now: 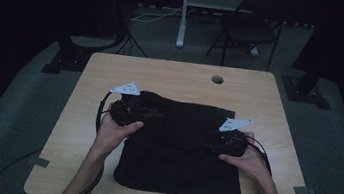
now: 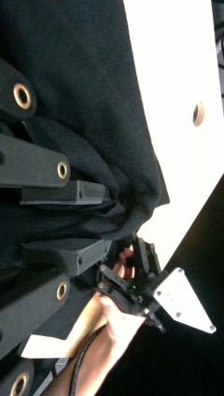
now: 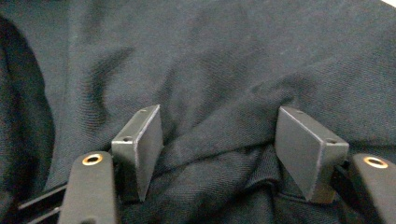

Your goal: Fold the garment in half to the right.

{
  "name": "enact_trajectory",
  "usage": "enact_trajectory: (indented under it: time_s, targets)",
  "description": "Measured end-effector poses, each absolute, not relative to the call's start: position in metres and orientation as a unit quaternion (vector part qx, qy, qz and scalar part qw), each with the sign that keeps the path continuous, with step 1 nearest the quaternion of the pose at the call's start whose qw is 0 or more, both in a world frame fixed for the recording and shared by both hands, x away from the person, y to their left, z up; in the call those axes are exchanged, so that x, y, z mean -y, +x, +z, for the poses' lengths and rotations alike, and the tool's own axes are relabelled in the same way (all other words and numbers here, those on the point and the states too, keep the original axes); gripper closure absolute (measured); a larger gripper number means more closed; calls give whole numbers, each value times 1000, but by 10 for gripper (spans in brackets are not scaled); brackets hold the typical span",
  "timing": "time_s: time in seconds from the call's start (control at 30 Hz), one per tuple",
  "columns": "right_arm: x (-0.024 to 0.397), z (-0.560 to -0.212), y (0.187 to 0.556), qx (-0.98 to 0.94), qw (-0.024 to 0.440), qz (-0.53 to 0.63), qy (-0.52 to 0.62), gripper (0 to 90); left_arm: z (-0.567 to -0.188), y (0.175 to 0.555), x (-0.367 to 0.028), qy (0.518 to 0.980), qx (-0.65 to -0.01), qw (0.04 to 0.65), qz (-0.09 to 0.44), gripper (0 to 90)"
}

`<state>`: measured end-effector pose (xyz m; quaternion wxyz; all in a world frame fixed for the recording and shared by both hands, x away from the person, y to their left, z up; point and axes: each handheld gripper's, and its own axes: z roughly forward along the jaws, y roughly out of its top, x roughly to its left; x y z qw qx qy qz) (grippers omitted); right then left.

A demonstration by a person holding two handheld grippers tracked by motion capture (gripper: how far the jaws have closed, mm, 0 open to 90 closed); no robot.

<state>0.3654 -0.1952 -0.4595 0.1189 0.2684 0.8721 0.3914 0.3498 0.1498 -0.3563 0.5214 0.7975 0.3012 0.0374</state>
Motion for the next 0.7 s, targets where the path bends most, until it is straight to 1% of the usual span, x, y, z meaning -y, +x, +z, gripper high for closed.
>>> enact_trajectory:
  time_s: [0.33,0.7]
  targets:
    - [166,-460,362,-877,110,397,247,334,-359,351,-118,816,-279,505,23,755]
    - [146,-462,363,-875,106,410,234,338,-368,359,-92,824,-276,495,7,756]
